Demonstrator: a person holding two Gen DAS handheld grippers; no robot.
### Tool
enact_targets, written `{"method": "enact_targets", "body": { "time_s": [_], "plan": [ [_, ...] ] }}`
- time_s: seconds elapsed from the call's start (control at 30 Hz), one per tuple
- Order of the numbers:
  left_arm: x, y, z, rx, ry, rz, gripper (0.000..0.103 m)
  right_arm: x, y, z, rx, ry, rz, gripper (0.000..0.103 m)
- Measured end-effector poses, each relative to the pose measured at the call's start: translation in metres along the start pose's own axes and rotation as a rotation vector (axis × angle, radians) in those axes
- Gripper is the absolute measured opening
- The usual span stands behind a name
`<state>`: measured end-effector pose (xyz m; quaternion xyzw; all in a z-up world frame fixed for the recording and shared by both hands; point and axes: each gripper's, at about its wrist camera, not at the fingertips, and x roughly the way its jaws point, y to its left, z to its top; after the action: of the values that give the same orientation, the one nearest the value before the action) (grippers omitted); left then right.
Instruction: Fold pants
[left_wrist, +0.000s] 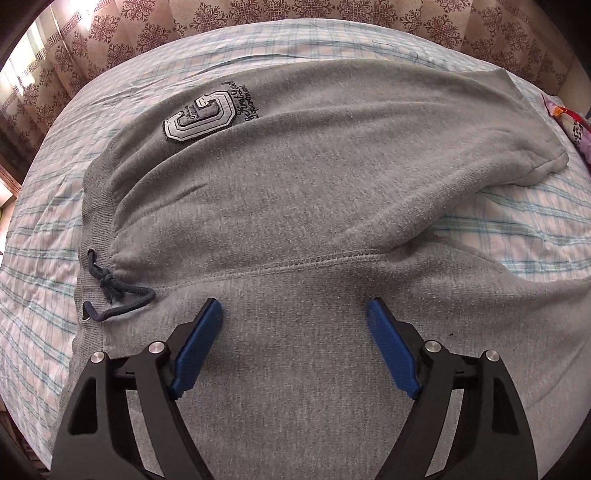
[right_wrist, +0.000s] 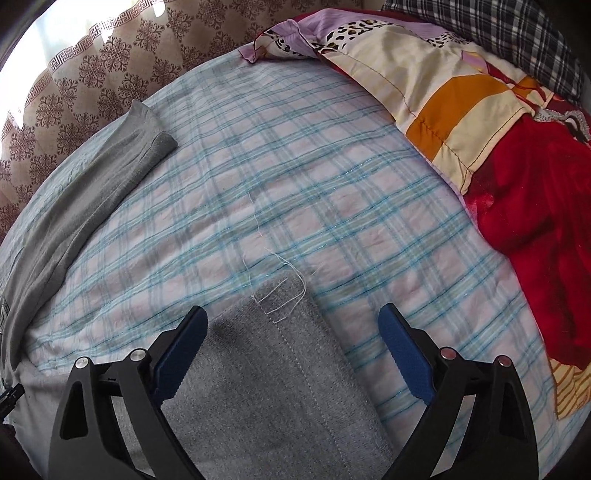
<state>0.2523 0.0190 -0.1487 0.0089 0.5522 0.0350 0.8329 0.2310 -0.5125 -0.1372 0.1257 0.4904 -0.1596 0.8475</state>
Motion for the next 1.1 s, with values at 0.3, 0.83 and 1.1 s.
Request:
{"method": "enact_targets", "body": {
  "time_s": [0.3,0.83,1.1],
  "plan": [
    [0.013,-0.003,0.007,0.015,-0.065,0.036,0.085,-0.023,0.007,0.002,-0.014,-0.088,-0.019,0.017],
    [0.017,-0.055,0.015,0.124,-0.065,0.02,0.09,-0.013,0.003,-0.006,-0.041,-0.107,-0.112,0.065],
    [0.006,-0.035,0.022,0.065,-0.053,-0.059,0.099,-0.038,0.001,0.009,-0.01,-0.16,-0.089,0.069]
  ]
}}
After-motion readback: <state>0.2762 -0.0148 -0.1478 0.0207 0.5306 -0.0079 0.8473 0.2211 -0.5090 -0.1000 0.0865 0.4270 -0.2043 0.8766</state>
